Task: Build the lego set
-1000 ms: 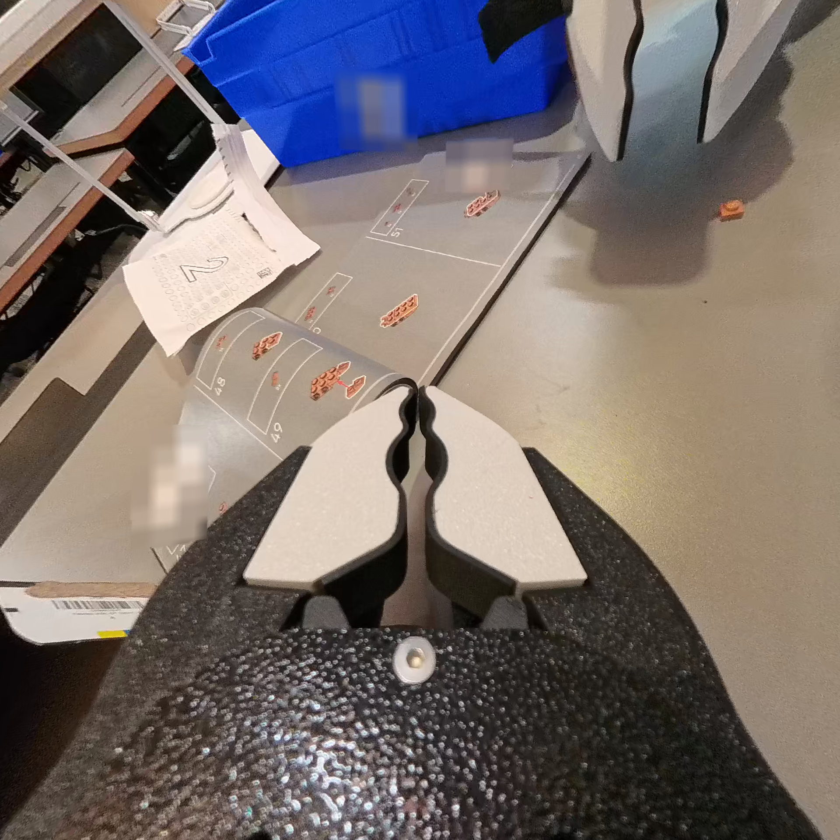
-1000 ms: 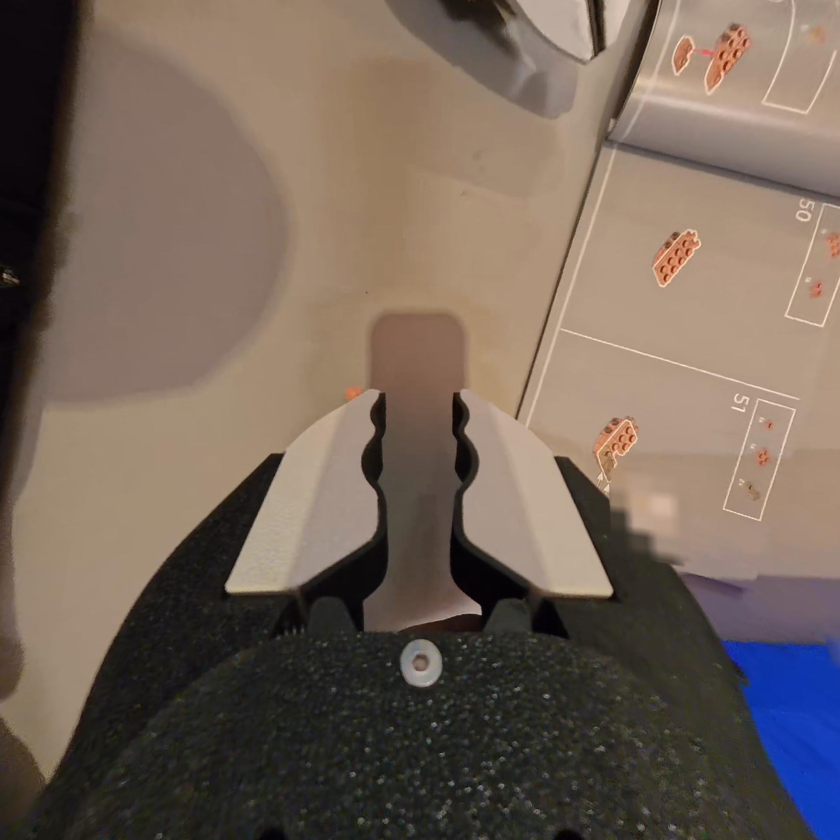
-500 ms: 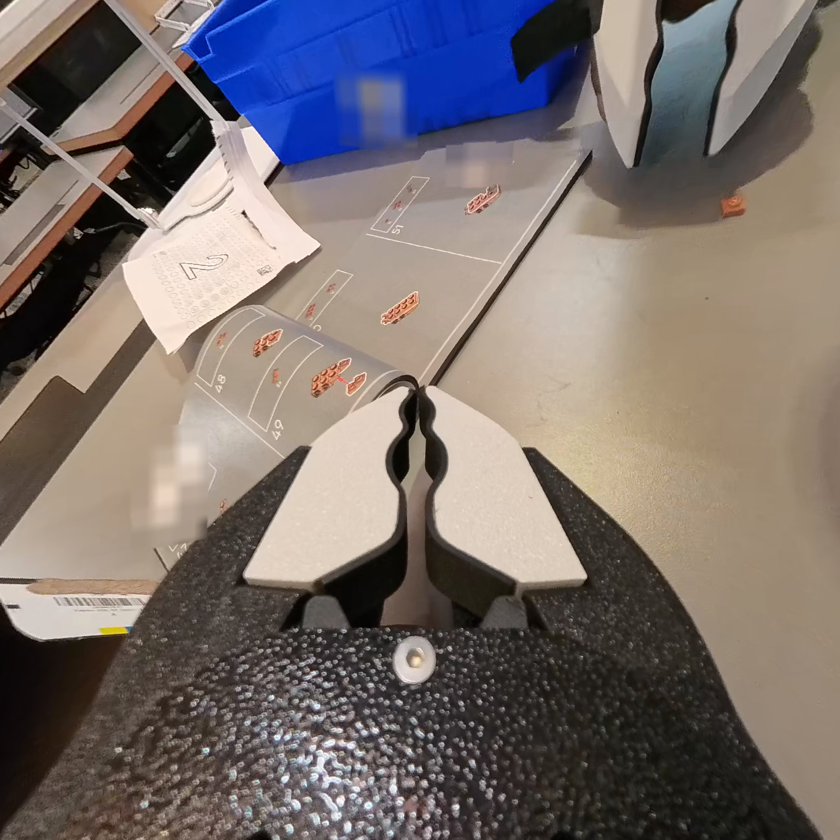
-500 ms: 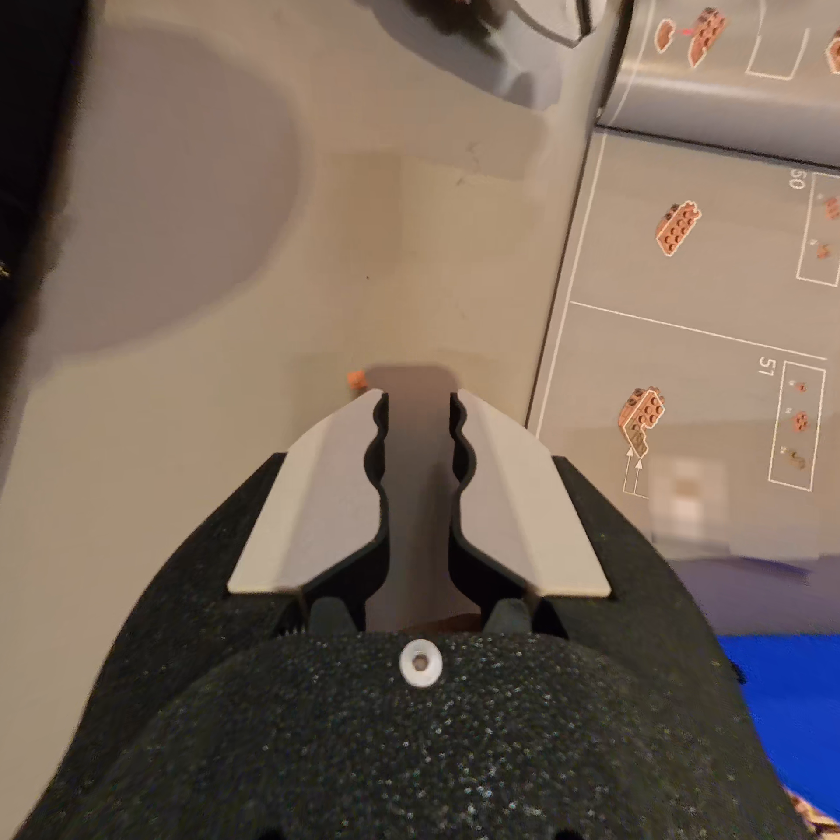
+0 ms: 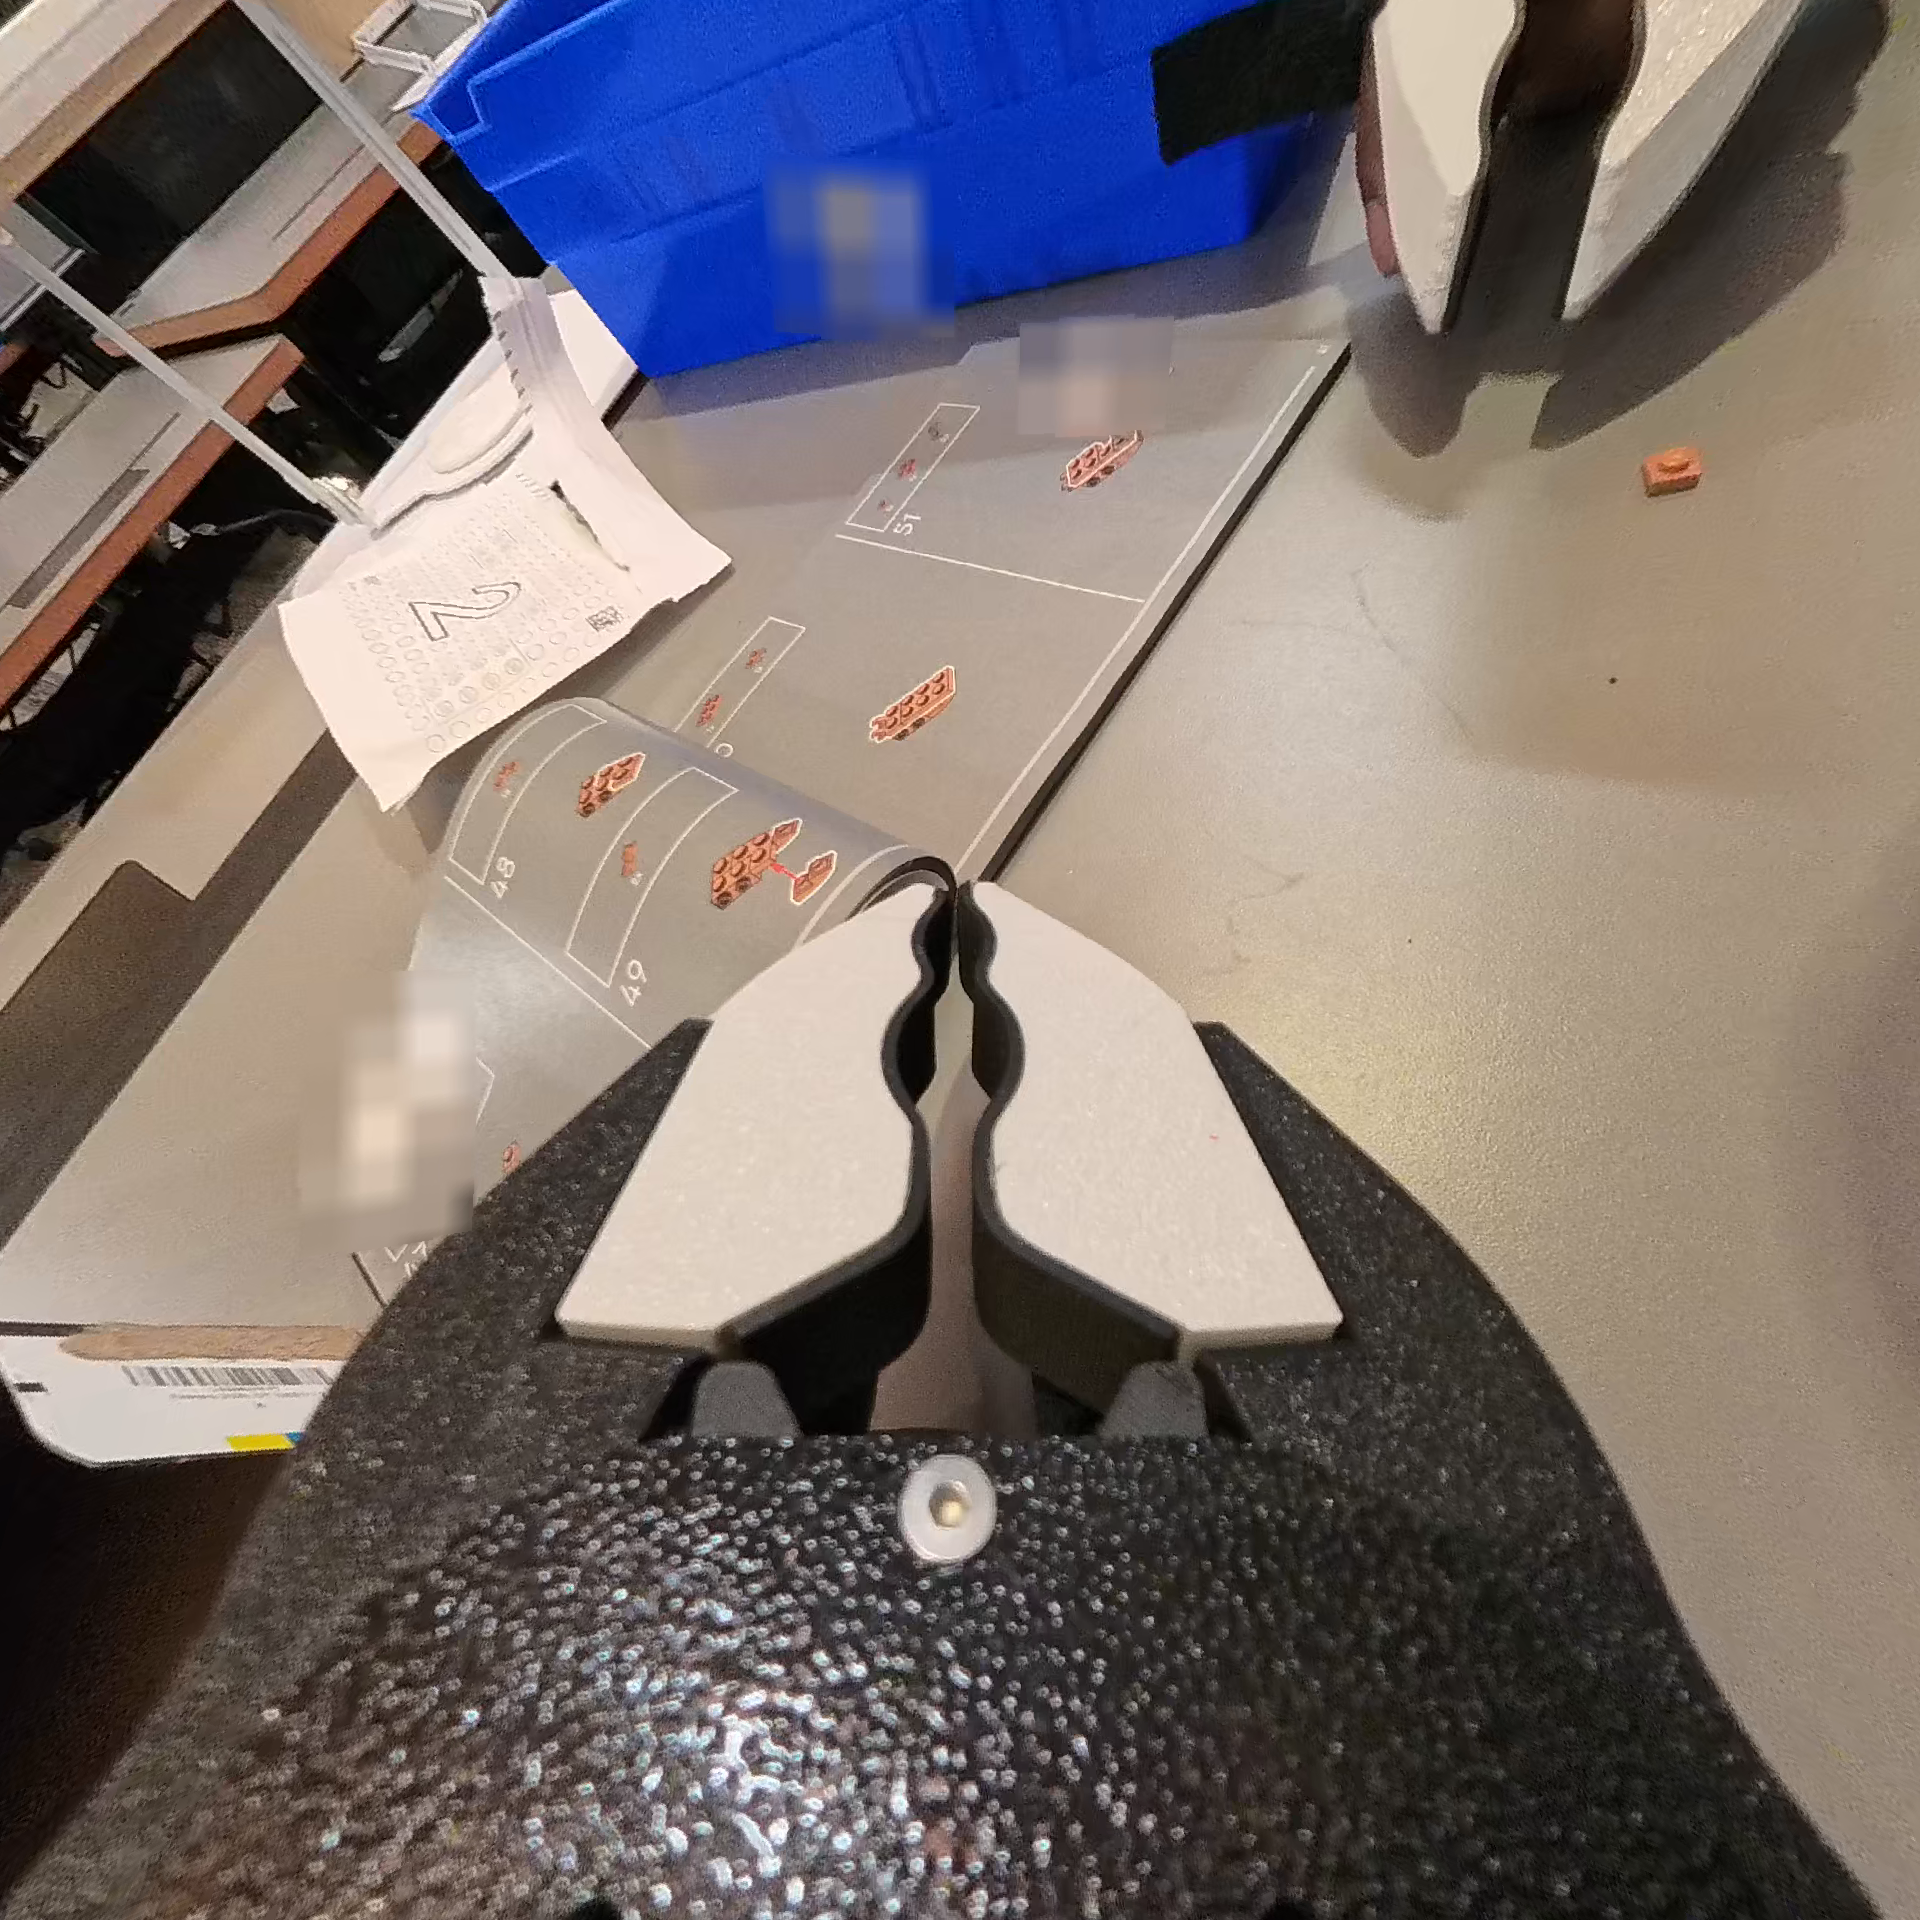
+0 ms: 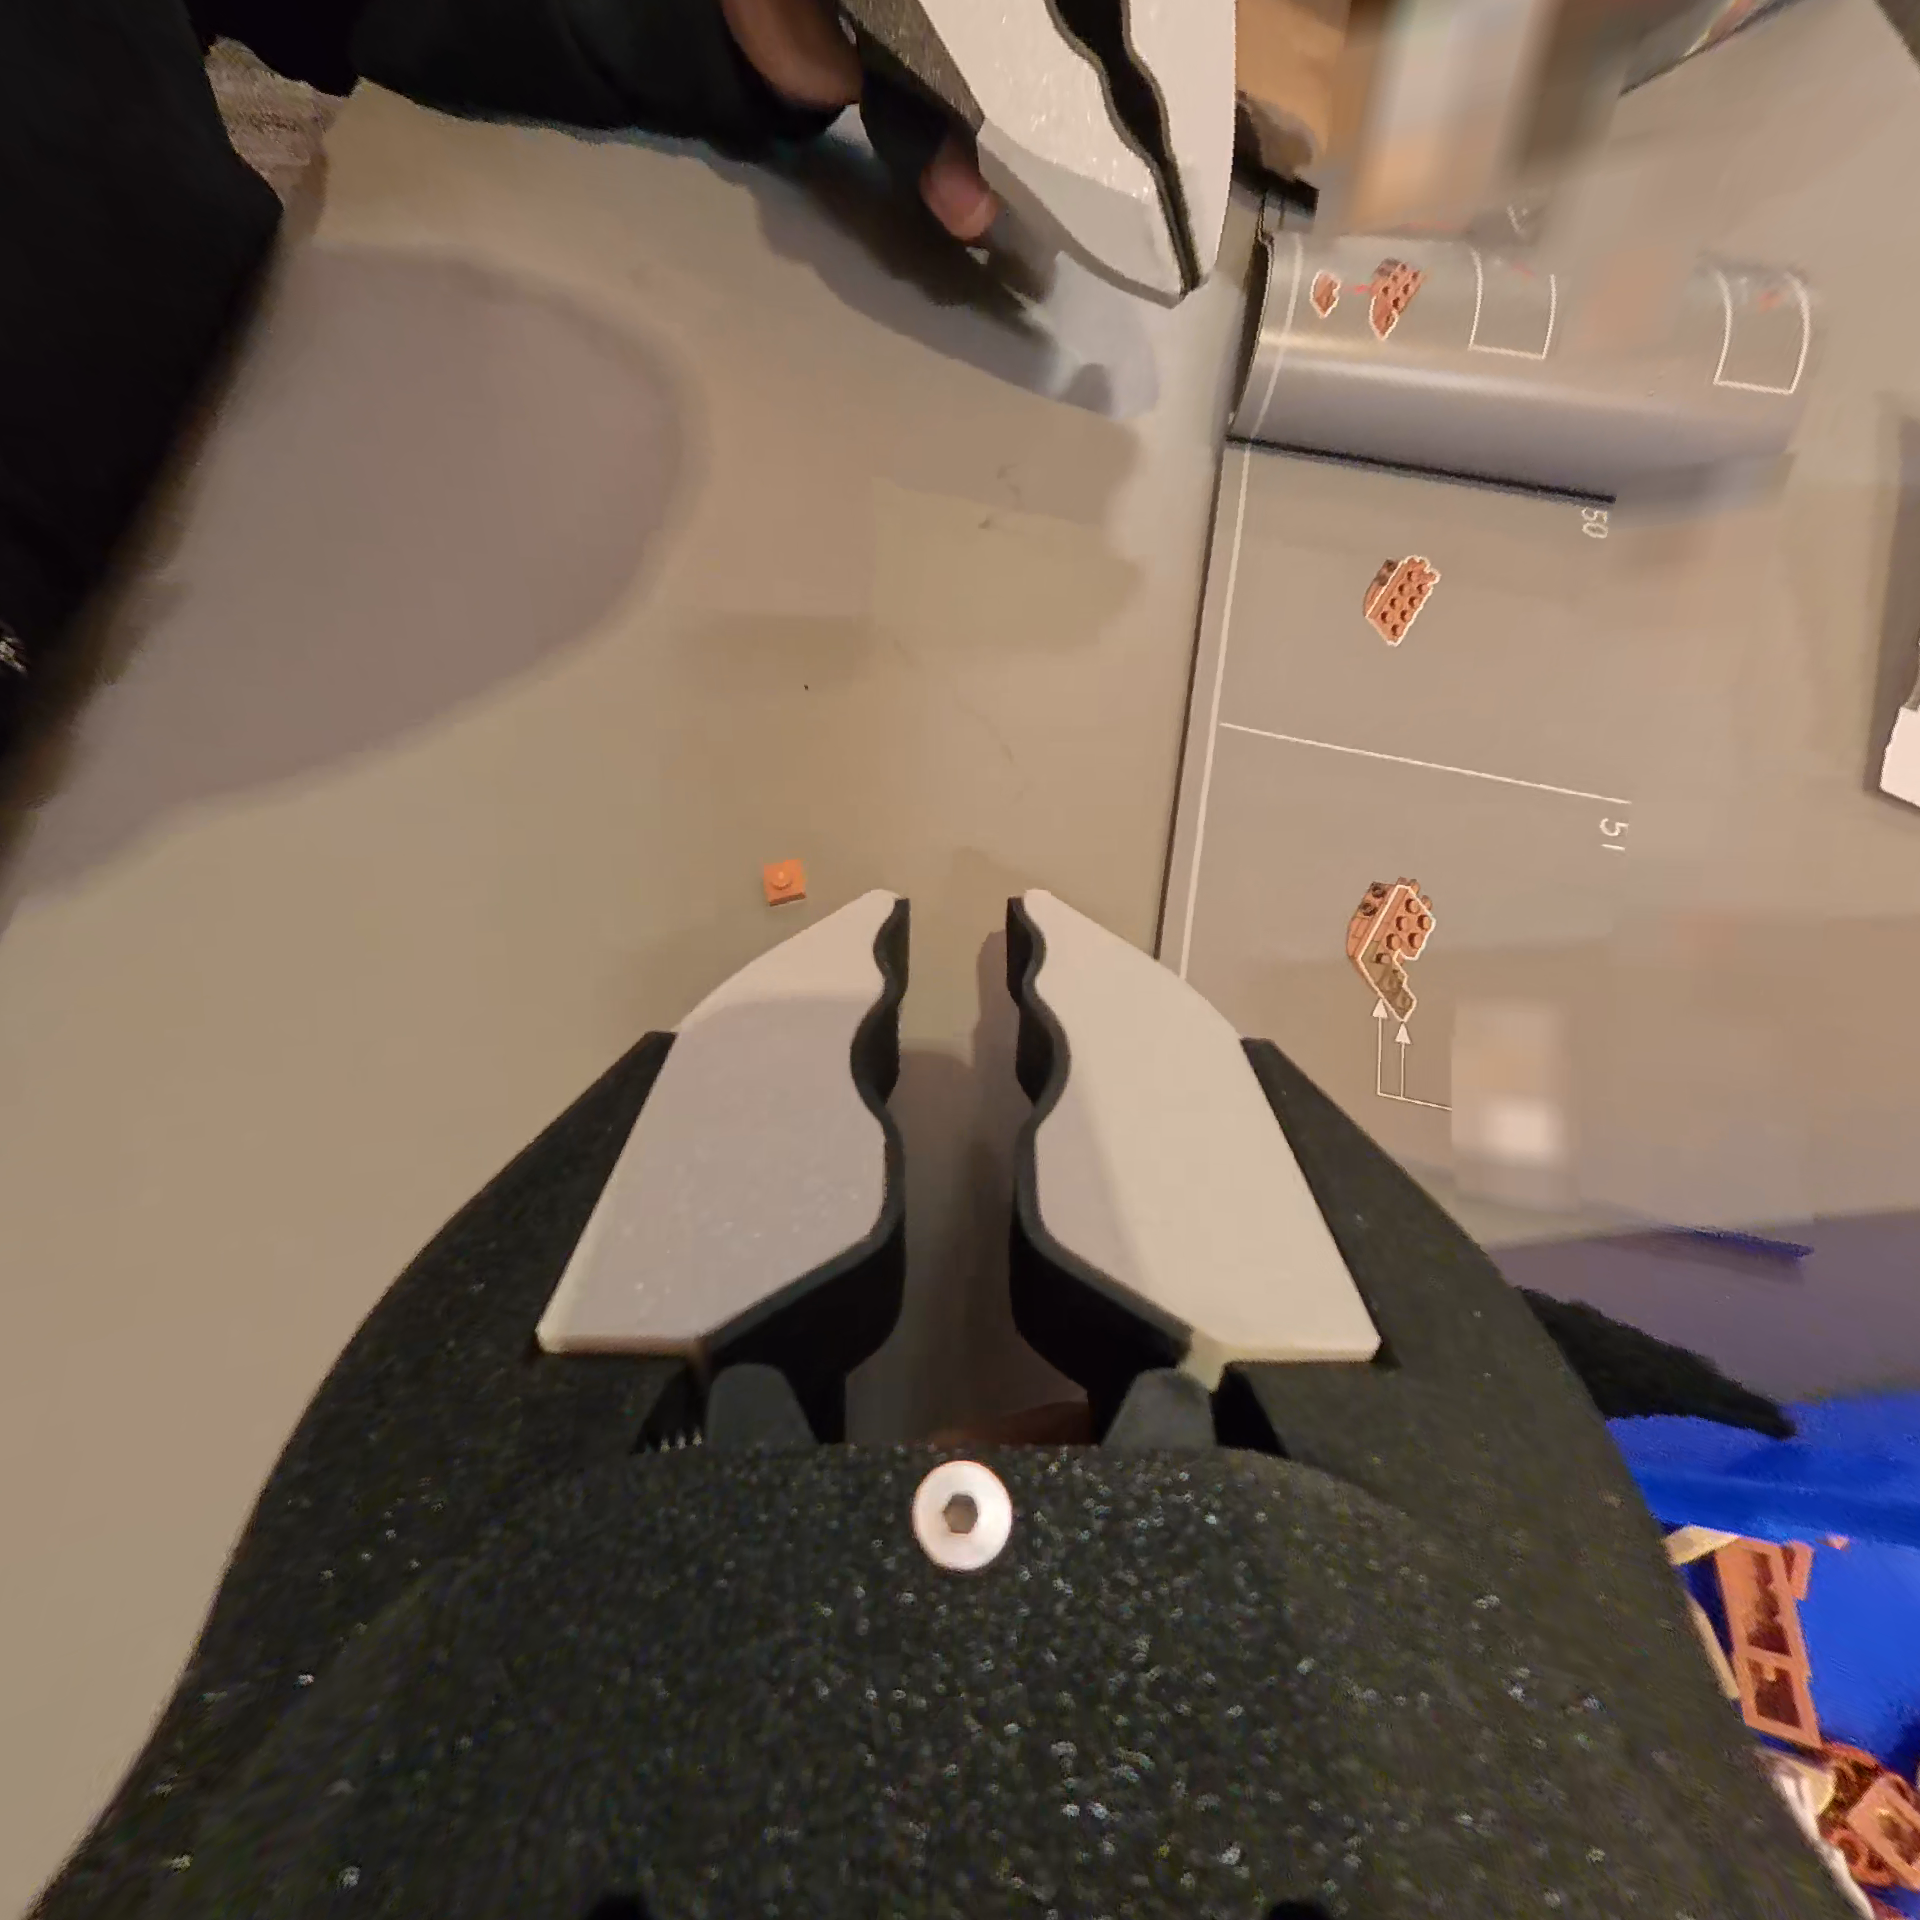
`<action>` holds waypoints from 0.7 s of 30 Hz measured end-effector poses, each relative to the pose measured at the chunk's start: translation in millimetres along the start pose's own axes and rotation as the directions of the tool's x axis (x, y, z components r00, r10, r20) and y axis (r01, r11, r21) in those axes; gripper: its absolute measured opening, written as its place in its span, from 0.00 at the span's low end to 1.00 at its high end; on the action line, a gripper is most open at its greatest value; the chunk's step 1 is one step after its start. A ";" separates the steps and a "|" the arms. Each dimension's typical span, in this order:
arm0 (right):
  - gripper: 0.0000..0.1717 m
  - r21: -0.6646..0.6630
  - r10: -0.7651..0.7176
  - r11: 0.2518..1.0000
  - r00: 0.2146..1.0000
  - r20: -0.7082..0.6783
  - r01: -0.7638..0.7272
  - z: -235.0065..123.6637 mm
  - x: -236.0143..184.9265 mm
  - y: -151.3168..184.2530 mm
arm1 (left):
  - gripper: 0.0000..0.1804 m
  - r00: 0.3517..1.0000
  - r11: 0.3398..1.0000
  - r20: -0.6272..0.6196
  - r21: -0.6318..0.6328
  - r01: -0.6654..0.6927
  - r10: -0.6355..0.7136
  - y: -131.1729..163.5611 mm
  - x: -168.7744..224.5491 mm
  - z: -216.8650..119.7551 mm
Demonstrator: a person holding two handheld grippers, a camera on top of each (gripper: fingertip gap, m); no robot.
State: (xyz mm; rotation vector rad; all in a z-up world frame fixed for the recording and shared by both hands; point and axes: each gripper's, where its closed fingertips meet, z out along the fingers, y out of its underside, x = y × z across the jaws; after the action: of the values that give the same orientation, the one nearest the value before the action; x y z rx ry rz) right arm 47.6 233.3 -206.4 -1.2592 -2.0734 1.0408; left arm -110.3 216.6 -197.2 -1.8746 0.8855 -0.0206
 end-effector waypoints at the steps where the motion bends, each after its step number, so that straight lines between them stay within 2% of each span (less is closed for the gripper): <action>1: 0.10 0.006 -0.001 1.000 1.000 0.000 0.001 -0.2 0.2 -0.4 | 0.00 1.000 1.000 0.000 0.000 0.000 0.000 0.0 0.1 -0.1; 21: 0.09 0.016 -0.014 1.000 1.000 -0.006 0.014 0.4 -0.5 -0.6 | 0.00 1.000 1.000 0.008 -0.023 -0.004 0.004 2.5 -1.0 2.6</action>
State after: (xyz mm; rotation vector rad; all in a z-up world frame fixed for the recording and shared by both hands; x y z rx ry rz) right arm 47.2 232.5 -206.1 -1.2372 -2.0625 1.0438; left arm -111.4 218.7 -200.1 -1.8929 0.8872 -0.0003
